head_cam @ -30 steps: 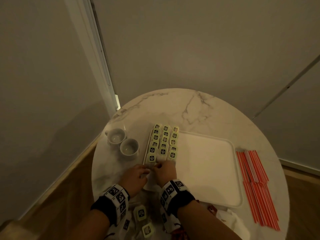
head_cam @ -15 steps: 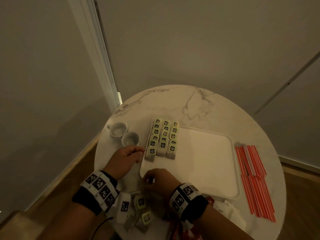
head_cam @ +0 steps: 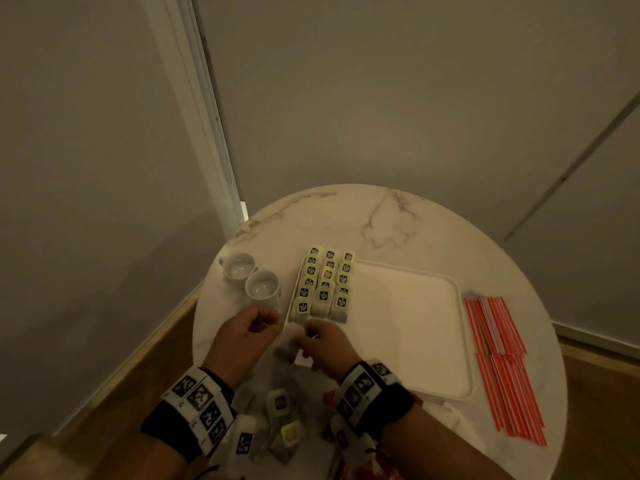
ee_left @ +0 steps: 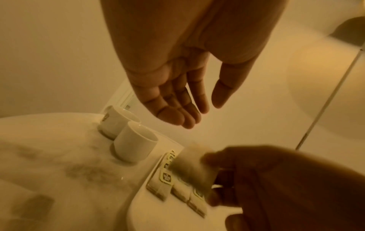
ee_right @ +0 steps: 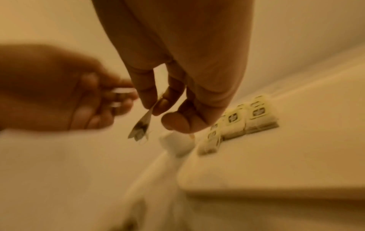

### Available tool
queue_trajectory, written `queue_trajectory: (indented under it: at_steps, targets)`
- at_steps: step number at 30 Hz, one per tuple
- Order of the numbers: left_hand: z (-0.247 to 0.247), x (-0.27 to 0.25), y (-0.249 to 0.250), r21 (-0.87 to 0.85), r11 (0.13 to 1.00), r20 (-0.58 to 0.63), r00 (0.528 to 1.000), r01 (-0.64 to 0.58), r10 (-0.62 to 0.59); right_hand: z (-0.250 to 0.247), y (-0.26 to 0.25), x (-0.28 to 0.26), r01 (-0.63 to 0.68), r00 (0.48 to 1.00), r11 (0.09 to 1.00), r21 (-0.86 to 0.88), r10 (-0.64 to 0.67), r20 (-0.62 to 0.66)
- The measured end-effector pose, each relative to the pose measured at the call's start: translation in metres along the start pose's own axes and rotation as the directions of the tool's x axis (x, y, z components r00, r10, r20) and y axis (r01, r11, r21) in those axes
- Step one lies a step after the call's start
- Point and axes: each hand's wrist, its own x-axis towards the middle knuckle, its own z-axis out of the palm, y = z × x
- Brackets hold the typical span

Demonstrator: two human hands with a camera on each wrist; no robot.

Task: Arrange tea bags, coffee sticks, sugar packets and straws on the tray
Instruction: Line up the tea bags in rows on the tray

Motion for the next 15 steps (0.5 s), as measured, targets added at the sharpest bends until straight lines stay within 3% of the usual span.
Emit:
queue_trajectory:
  at_steps: [2,4,10,12,15]
  targets:
    - [0.009,-0.004,0.004,0.008,0.998,0.067,0.996,-0.056,0.055,-0.014,-0.009,-0.003,-0.052,0.995,0.971,0.234,0.072,-0.074]
    - [0.024,-0.006,0.006,0.007,0.994,0.133,0.986,-0.106,0.104,-0.023,-0.018,-0.007,-0.025,0.987,0.946,0.325,0.074,-0.141]
    - [0.057,0.007,0.009,-0.026,0.976,0.009,0.976,-0.217,0.217,-0.036,-0.031,-0.012,0.097,0.949,0.987,0.129,-0.053,-0.310]
    - [0.062,0.011,0.013,-0.064,0.977,-0.026,0.979,-0.203,0.201,-0.042,-0.035,-0.018,0.117,0.958,0.969,0.216,-0.052,-0.283]
    - [0.062,0.015,0.023,-0.324,0.943,-0.035,0.997,-0.074,0.066,-0.052,-0.035,-0.023,0.094,0.967,0.924,0.372,0.003,-0.253]
